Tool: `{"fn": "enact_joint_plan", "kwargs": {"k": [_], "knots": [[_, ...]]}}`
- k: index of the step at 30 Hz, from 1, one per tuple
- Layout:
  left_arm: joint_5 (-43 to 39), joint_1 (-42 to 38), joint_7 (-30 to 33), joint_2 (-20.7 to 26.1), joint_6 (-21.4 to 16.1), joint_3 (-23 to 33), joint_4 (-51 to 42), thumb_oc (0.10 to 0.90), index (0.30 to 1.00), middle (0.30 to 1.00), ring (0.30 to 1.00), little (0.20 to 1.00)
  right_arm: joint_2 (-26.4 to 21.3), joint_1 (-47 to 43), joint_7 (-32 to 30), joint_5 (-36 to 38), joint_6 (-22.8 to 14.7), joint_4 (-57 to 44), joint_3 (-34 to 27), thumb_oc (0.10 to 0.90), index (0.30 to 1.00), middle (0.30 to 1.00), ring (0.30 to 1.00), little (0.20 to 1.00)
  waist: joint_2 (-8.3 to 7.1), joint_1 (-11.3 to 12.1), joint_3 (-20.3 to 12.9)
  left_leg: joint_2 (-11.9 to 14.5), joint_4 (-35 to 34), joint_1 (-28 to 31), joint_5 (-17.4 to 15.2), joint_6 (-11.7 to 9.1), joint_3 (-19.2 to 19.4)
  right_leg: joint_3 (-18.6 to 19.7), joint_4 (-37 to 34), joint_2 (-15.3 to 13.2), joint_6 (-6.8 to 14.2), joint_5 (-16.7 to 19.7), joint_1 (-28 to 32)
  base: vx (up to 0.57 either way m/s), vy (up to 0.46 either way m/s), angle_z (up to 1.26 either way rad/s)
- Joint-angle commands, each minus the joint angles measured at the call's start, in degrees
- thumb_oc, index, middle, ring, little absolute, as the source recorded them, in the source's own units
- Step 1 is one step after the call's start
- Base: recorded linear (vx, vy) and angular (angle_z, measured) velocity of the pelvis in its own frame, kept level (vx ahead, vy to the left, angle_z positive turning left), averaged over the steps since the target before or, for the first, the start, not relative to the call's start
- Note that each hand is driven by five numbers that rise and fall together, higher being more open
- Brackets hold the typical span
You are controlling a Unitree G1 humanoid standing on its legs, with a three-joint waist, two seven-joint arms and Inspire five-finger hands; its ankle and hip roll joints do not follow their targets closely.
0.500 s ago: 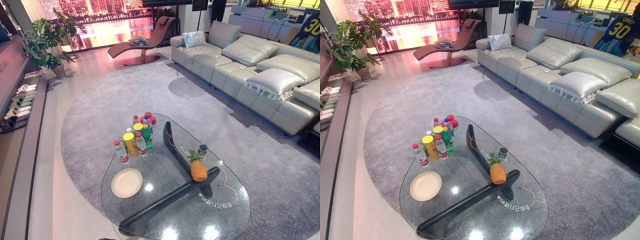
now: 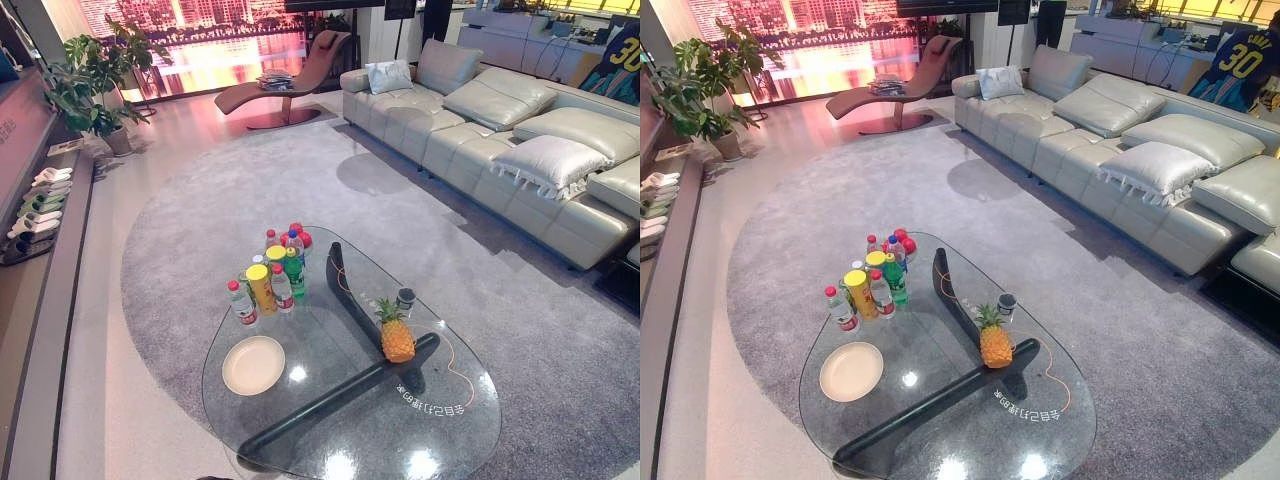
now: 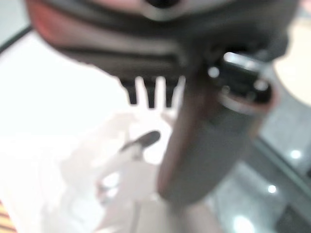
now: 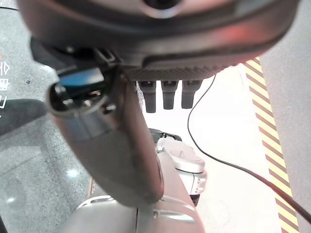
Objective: Pick up the fruit to the plate
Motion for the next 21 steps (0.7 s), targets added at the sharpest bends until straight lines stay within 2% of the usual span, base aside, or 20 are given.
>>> {"fn": "enact_joint_plan", "kwargs": {"k": [1,5,12,17,18,21], "knots": [[-0.29,-4.08,-1.23,-1.93,-0.58,-0.19,3.28,0.800,0.900,0.900,0.900,0.900,-0.72,-4.73,-0.97,0.86,0.34,3.91,-2.07,0.800,0.900,0.900,0.900,0.900,0.50,1.28,2.03,5.70,0.36,1.45,-0.80,-2.82,0.22,-4.11,0.15,-4.52,2.37,6.73,-2.98,0.03,-0.009,0.00],[-0.44,-3.69,-1.10,-1.68,-0.16,0.05,3.21,0.800,0.900,0.900,0.900,0.900,-0.95,-4.27,-1.12,0.74,0.73,3.92,-2.28,0.800,0.900,0.900,0.900,0.900,0.53,1.19,2.58,5.67,0.36,1.10,-0.69,-2.82,0.28,-3.98,0.15,-4.46,2.38,6.77,-3.32,0.03,-0.006,0.00],[-2.94,-2.82,-0.04,-0.86,0.80,0.18,2.17,0.800,0.900,0.900,0.900,0.900,-2.05,-3.52,-1.49,-0.59,2.25,3.99,-2.29,0.800,0.900,0.900,0.900,0.900,1.21,0.90,6.23,4.90,0.36,-2.85,0.38,-2.26,-0.85,-2.57,0.15,-4.02,1.84,7.56,-7.12,0.02,0.004,0.00],[-10.08,-7.27,-1.34,0.27,0.45,0.11,0.26,0.800,0.900,0.900,0.900,0.900,-4.17,-7.36,-2.18,1.87,2.85,2.70,-1.95,0.800,0.900,0.900,0.900,0.900,2.38,0.29,13.78,3.28,0.36,-10.83,1.78,-1.21,-2.96,-0.42,0.95,-3.54,0.71,9.47,-15.64,-0.24,0.033,-0.04],[-12.13,-8.97,-1.83,0.60,0.94,-0.01,-0.17,0.800,0.900,0.900,0.900,0.900,-4.79,-8.80,-2.31,2.97,2.82,2.19,-1.79,0.800,0.900,0.900,0.900,0.900,2.58,0.23,16.17,2.72,0.36,-12.87,1.93,-0.77,-3.52,0.29,1.24,-3.27,0.36,9.81,-17.79,-0.27,0.002,-0.03],[-14.04,-10.91,-3.36,1.62,1.58,-0.02,-0.31,0.800,0.900,0.900,0.900,0.900,-5.59,-10.38,-2.42,4.06,3.35,0.80,-1.71,0.800,0.900,0.900,0.900,0.900,2.61,0.08,18.92,2.17,0.36,-15.13,2.08,-0.41,-3.91,1.18,1.72,-2.96,0.11,9.95,-20.27,-0.14,-0.009,0.01]]}}
